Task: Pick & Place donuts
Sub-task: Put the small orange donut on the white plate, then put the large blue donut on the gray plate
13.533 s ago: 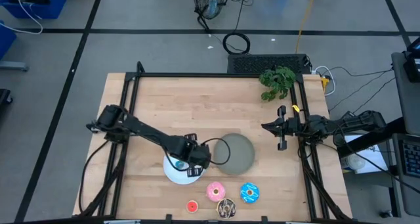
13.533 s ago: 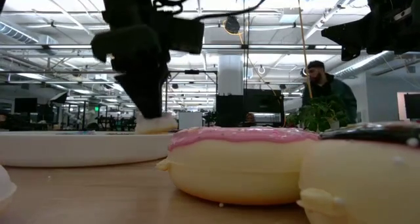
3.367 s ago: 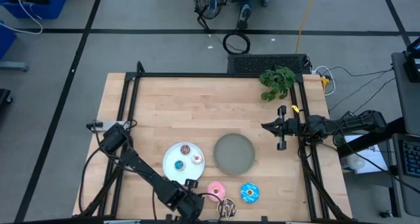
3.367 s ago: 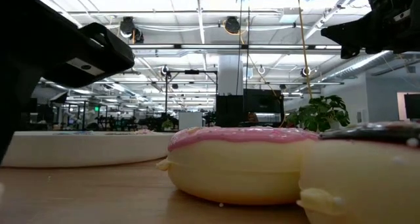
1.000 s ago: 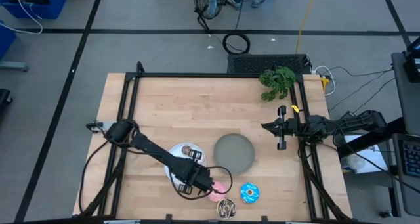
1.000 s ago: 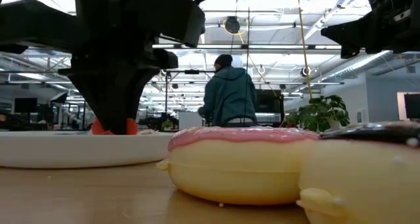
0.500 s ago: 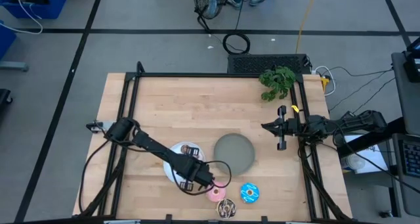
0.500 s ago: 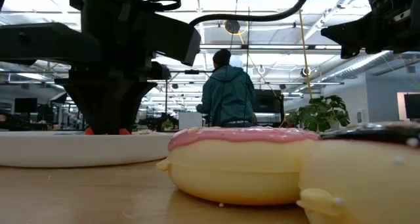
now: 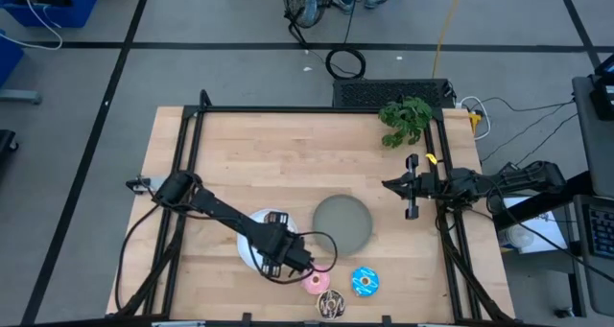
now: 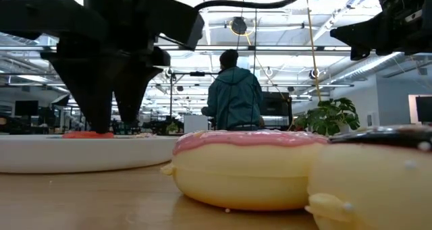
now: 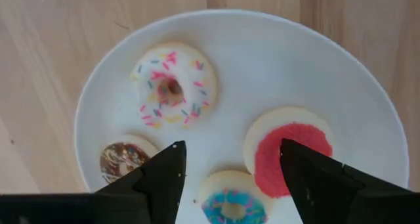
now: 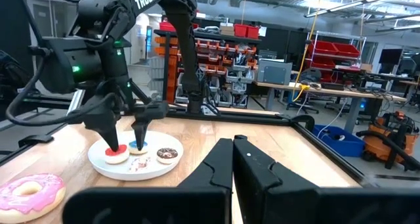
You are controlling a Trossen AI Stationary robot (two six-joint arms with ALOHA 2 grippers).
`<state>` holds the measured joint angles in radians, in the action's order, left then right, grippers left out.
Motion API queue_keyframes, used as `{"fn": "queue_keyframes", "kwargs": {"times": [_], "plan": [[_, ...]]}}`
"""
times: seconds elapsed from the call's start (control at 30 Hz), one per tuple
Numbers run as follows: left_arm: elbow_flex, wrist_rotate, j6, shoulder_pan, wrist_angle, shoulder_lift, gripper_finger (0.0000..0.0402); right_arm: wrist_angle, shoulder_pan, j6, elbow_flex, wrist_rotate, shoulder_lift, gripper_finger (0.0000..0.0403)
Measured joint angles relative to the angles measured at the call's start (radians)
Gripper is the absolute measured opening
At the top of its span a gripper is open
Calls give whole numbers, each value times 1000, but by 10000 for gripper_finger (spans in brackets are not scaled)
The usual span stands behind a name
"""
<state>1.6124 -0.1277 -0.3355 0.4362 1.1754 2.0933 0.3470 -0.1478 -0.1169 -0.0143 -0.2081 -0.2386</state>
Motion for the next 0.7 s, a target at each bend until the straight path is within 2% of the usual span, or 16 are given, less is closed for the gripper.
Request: {"fn": "queue_keyframes", "kwargs": {"times": [0.17,0.3,0.43,0.6,0.7], "plan": [[27,-4,11,0,8,0,233,0,0,0,0,0,0,0],[63,-26,8,3,50,1,205,0,0,0,0,0,0,0],[119,-63,34,16,85,1,143,0,0,0,0,0,0,0],[241,-110,-21,28,219,1,33,-1,0,0,0,0,0,0],[336,-174,-102,35,361,1,9,-1,0,0,0,0,0,0]]}}
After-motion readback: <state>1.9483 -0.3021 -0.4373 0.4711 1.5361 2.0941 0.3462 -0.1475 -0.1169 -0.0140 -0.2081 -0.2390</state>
